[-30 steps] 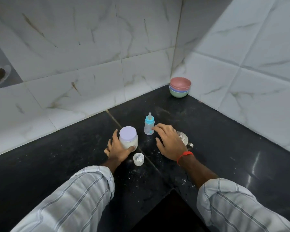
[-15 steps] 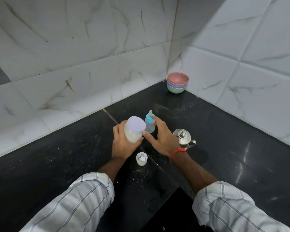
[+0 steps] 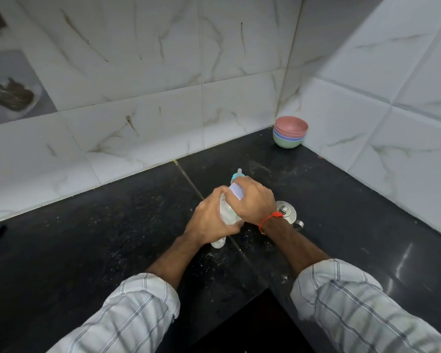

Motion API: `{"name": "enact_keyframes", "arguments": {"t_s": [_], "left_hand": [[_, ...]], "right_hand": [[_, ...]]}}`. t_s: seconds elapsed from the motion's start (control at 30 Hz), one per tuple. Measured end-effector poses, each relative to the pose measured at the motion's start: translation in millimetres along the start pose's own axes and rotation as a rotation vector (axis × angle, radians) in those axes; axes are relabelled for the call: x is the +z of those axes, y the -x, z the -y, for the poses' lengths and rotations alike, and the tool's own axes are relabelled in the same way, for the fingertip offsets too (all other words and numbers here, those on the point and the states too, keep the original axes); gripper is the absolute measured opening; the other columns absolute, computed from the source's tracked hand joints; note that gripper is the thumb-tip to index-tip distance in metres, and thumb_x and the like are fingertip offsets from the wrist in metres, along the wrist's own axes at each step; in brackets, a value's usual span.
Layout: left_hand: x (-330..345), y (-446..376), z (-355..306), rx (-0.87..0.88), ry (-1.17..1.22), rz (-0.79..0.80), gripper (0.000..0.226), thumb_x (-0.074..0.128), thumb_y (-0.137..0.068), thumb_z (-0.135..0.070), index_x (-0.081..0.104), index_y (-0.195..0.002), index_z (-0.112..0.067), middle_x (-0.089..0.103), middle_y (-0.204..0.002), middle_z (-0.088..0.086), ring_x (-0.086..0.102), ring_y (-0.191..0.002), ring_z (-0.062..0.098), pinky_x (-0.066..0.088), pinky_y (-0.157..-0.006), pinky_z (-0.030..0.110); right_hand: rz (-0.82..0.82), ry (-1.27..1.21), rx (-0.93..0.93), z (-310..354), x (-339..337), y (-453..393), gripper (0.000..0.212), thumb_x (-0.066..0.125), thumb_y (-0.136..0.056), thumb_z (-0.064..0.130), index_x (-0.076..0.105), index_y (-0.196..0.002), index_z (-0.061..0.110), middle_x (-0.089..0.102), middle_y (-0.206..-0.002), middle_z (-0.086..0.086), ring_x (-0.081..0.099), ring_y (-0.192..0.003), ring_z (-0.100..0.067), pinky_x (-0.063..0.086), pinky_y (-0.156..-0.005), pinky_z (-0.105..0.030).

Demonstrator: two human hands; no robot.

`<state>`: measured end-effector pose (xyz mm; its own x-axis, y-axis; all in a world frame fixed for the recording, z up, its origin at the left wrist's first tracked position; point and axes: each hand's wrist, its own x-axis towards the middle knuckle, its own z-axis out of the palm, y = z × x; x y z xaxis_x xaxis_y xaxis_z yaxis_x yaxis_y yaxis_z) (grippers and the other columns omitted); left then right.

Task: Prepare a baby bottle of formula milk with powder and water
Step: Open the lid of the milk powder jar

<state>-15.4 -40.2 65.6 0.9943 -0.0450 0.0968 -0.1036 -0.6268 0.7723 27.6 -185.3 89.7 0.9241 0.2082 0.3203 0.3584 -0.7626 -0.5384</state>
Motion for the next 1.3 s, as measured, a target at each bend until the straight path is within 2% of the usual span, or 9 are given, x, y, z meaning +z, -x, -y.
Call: {"name": "enact_keyframes", "arguments": {"t_s": [0.33,0.47,0.6,0.7,0.77,0.9,1.03,1.2,1.3], "left_hand": [[-6.4,9.9,-1.1,-0.045,0.115,0.144,0.086,0.090,-0.066,-0.049,0.046,-0.139,-0.040,0.066,-0.125,-0.018,0.062,-0.117,0.001,0.055,-0.097,0.030],[-10.7,12.1,-11.8,-0.036,0.049,0.060,0.100,0.087,-0.062,-0.053,0.034,-0.147,-0.045,0.060,-0.131,-0.018,0.061,-0.117,0.008,0.054,-0.097,0.033],[-11.1,14.4,-17.8,-0.086,-0.117,0.073,0.118,0.084,-0.059,-0.062,0.017,-0.155,-0.048,0.057,-0.144,-0.015,0.061,-0.123,0.016,0.055,-0.099,0.045],[-7.3,17.9,-19.3,-0.083,-0.177,0.101,0.122,0.083,-0.060,-0.062,0.012,-0.157,-0.049,0.055,-0.148,-0.014,0.060,-0.128,0.017,0.054,-0.101,0.044],[-5.5,20.3,-18.8,-0.075,-0.198,0.098,0.121,0.084,-0.062,-0.061,0.010,-0.158,-0.047,0.055,-0.149,-0.014,0.059,-0.130,0.018,0.053,-0.102,0.044],[-5.1,23.2,-19.3,-0.083,-0.256,0.082,0.125,0.083,-0.065,-0.061,0.005,-0.161,-0.041,0.050,-0.156,-0.010,0.056,-0.136,0.021,0.050,-0.106,0.043],[-7.4,24.1,-19.7,-0.049,-0.262,0.097,0.125,0.085,-0.067,-0.058,0.005,-0.162,-0.041,0.053,-0.154,-0.009,0.057,-0.134,0.020,0.051,-0.104,0.041],[-8.2,25.6,-15.0,-0.063,-0.276,0.086,0.127,0.083,-0.068,-0.060,0.003,-0.164,-0.036,0.049,-0.158,-0.008,0.054,-0.138,0.020,0.047,-0.110,0.042],[-8.1,25.3,-13.1,-0.062,-0.272,0.099,0.128,0.084,-0.067,-0.060,0.002,-0.163,-0.036,0.053,-0.154,-0.006,0.057,-0.134,0.021,0.049,-0.106,0.041]], "right_hand": [[0.254,-0.090,-0.433,-19.9,-32.1,-5.0,0.043,0.050,-0.095,0.053,0.062,-0.123,0.023,0.066,-0.119,0.005,0.065,-0.107,-0.021,0.056,-0.089,-0.046],[0.398,-0.178,-0.245,-23.8,-53.0,-1.2,0.065,0.051,-0.088,0.075,0.040,-0.144,0.044,0.047,-0.142,0.015,0.054,-0.128,-0.013,0.050,-0.102,-0.049],[0.481,0.162,-0.017,-17.1,-66.6,-8.4,0.078,0.034,-0.076,0.095,0.052,-0.130,0.041,0.063,-0.114,0.007,0.064,-0.107,-0.023,0.051,-0.096,-0.050],[0.692,0.014,0.012,-14.6,-67.9,-13.4,0.052,0.062,-0.093,0.049,0.046,-0.140,0.034,0.057,-0.121,0.004,0.057,-0.118,-0.025,0.046,-0.091,-0.033],[0.835,-0.171,0.003,-12.3,-70.2,-12.3,0.074,0.066,-0.087,0.021,0.033,-0.151,0.038,0.043,-0.135,0.003,0.043,-0.129,-0.024,0.041,-0.102,-0.034],[0.709,-0.101,0.090,-9.1,-61.9,-14.0,0.080,0.064,-0.084,0.070,0.030,-0.150,0.042,0.047,-0.147,-0.009,0.051,-0.130,-0.029,0.045,-0.111,-0.047],[0.829,-0.201,0.038,-7.9,-63.6,-14.3,0.074,0.070,-0.092,0.026,0.030,-0.153,0.041,0.046,-0.139,-0.001,0.046,-0.129,-0.024,0.047,-0.101,-0.036],[0.715,-0.024,0.072,-4.2,-59.2,-17.7,0.078,0.063,-0.088,0.071,0.033,-0.153,0.039,0.045,-0.152,-0.009,0.051,-0.133,-0.029,0.046,-0.110,-0.045],[0.799,-0.112,0.048,-4.6,-62.5,-18.2,0.075,0.072,-0.091,0.047,0.031,-0.154,0.040,0.044,-0.150,-0.007,0.054,-0.129,-0.028,0.051,-0.106,-0.046]]}}
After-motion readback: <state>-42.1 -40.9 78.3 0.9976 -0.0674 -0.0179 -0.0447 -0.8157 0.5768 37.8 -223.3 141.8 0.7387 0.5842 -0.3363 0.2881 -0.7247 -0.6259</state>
